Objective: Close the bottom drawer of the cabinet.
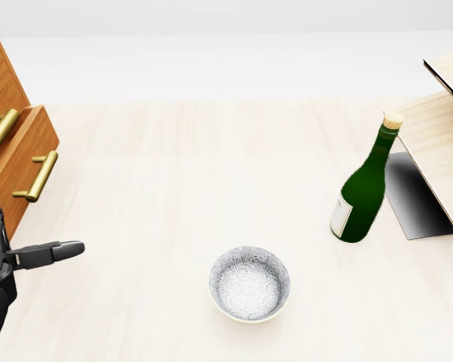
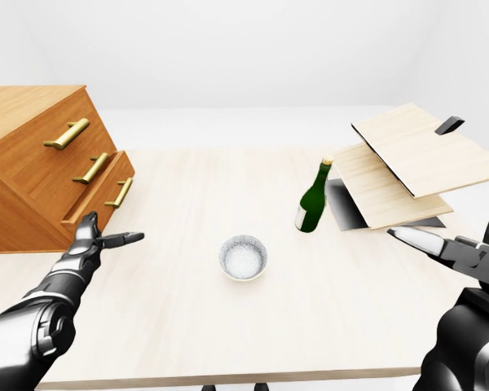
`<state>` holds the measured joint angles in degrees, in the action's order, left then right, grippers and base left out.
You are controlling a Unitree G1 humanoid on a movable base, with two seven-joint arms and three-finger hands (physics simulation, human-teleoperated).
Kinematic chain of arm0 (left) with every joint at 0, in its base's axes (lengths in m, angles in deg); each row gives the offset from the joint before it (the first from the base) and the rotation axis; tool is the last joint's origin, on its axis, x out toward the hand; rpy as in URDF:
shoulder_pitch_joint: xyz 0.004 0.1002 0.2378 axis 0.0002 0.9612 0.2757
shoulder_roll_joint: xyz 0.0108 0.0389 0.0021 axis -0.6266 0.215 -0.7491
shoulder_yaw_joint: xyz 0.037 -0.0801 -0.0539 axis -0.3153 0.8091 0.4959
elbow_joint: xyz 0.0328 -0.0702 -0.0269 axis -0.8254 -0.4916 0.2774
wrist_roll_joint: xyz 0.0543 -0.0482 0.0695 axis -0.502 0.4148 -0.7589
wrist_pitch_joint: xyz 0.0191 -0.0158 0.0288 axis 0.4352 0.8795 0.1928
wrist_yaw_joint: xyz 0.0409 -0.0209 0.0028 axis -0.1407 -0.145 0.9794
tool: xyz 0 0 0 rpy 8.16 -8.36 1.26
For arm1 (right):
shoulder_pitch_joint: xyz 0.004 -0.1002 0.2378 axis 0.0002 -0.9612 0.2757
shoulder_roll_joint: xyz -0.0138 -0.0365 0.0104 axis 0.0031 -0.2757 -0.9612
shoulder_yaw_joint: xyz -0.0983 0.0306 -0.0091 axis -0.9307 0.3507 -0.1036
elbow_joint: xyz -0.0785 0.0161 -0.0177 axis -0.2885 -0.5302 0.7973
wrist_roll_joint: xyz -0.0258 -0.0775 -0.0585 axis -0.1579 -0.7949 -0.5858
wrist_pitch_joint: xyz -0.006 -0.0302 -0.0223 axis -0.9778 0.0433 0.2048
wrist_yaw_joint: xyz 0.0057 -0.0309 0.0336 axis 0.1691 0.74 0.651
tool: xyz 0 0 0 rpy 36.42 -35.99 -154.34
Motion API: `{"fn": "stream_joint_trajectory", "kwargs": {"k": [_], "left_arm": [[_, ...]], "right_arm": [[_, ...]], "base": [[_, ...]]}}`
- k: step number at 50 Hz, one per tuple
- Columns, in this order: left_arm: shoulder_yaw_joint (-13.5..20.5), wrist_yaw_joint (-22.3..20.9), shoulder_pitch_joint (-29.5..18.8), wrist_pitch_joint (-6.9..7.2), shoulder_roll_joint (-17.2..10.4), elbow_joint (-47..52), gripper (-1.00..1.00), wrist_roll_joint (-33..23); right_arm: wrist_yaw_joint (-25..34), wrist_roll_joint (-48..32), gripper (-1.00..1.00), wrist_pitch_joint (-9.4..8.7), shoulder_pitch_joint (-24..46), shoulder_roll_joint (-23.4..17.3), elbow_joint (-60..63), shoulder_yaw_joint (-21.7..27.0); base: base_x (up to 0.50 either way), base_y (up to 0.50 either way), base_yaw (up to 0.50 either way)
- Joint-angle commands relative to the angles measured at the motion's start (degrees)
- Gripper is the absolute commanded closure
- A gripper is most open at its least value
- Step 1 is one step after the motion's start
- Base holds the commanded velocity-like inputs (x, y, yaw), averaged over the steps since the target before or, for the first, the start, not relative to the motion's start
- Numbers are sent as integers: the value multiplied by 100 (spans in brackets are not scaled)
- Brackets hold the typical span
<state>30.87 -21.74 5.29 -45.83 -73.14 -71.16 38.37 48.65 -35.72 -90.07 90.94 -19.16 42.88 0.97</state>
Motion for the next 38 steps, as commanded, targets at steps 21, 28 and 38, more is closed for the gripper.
{"fn": "stream_joint_trajectory", "kwargs": {"k": [21,28,38], "left_arm": [[513,245,422,262,-929,-61,-100,171],[510,267,456,257,-943,-64,-100,197],[427,39,277,77,-805,-51,-100,209]], "right_arm": [[-21,-39,-100,0,89,-38,154,-57],[-10,-44,-100,0,86,-32,157,-59],[35,-138,-100,0,66,14,122,-132]], "base": [[0,0,0],[0,0,0],[0,0,0]]}}
